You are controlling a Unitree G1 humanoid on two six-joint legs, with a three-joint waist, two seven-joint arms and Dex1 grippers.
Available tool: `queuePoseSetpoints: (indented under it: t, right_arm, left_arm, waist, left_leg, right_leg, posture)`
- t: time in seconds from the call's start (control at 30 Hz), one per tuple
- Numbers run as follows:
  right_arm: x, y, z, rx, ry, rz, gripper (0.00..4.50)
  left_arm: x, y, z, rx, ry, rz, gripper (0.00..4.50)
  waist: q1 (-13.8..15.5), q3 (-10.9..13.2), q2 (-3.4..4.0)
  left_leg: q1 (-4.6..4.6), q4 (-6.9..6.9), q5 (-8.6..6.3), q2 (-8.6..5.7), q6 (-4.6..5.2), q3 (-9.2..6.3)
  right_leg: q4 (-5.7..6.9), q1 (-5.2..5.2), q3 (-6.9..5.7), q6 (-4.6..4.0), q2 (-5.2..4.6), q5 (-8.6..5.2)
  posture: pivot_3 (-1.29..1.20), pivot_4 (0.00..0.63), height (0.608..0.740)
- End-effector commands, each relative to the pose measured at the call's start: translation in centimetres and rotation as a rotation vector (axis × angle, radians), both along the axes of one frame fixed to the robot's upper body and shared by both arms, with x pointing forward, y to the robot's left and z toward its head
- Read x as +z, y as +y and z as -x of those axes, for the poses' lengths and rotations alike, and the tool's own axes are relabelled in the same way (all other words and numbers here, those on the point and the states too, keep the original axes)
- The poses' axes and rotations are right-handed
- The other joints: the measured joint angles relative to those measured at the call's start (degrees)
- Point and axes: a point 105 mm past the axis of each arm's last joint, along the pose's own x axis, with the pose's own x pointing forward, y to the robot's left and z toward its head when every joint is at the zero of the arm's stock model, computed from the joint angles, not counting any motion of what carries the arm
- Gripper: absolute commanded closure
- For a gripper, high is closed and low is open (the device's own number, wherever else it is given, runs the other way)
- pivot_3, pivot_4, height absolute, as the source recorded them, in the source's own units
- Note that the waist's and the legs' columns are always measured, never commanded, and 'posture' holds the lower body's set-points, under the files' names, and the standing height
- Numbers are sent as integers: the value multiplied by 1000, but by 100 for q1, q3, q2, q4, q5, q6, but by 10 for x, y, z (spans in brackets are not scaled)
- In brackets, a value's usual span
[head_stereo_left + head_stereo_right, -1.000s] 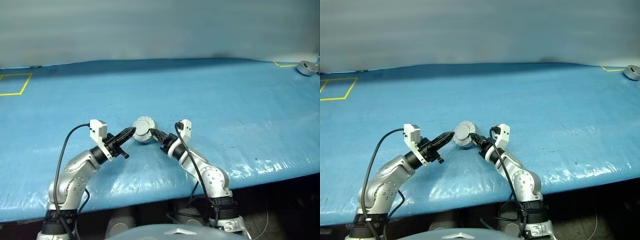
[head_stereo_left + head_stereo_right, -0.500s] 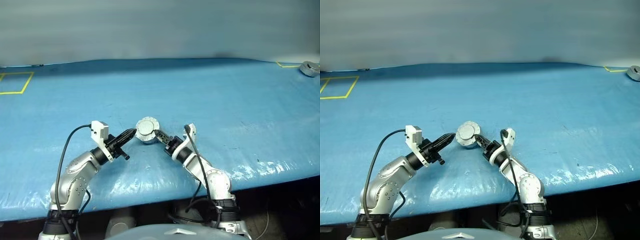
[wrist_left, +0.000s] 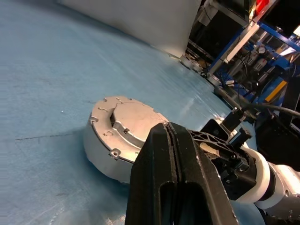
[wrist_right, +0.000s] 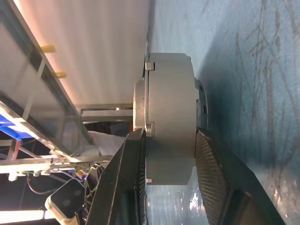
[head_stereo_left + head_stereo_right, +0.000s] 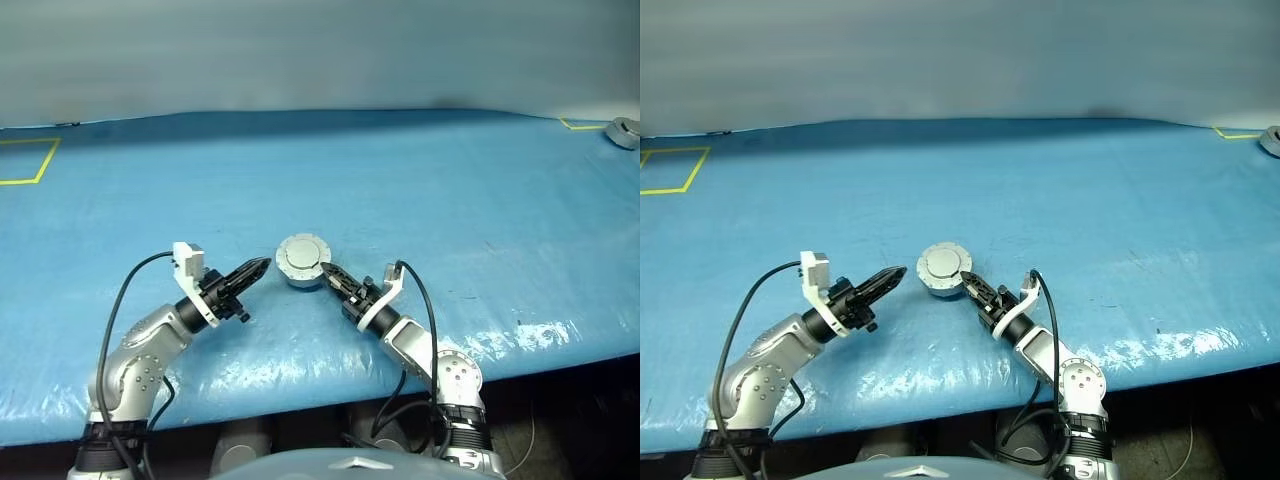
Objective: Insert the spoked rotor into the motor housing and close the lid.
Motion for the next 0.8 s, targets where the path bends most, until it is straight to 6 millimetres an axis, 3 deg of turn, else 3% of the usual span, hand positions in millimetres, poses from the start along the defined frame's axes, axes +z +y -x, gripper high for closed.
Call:
queuePoseSetpoints:
  t: [0.03,0.07,0.17,0.4,0.53,0.67,0.8]
  right_arm:
    - [42,13,-3,7,-139,-158,3248]
    - [47,13,-4,7,-153,-170,3248]
    - [67,15,-4,22,-216,-203,3248]
    - [98,14,1,50,-308,-227,3248]
    - [103,16,6,79,-321,-208,3248]
    - [101,15,7,88,-312,-188,3248]
    - [102,16,8,99,-317,-168,3248]
  left_arm:
    - [14,15,0,57,-18,79,4500]
    - [14,20,-1,85,-12,101,4500]
    - [13,25,2,111,23,179,3897]
    - [17,9,13,55,60,321,1561]
    - [24,5,12,72,43,436,171]
    - [34,-9,16,6,36,509,20]
    - [21,-21,14,-11,102,523,20]
  waist:
    - [2,0,-1]
    - [2,1,-1]
    - [2,3,-1]
    - [10,3,-2]
    - [13,3,-1]
    - [16,3,-2]
    - [20,3,-2]
  left_leg:
    - [0,1,0,0,0,0]
    - [0,2,0,-2,0,-1]
    - [-1,3,0,-2,0,2]
    - [-1,8,0,-4,0,-2]
    - [-1,11,0,-7,0,-1]
    - [-1,22,0,-18,0,-2]
    - [0,30,0,-22,0,-2]
  right_leg:
    - [1,0,0,0,0,0]
    - [2,1,0,0,0,0]
    - [1,1,2,2,-2,1]
    - [3,3,0,3,1,2]
    - [7,3,2,2,2,2]
    - [13,5,2,2,3,2]
    - [22,7,4,2,3,2]
  posture:
    - [0,150,740]
    - [0,150,740]
    - [0,150,740]
    - [0,150,740]
    - [0,150,740]
    - [0,150,740]
    - [0,150,740]
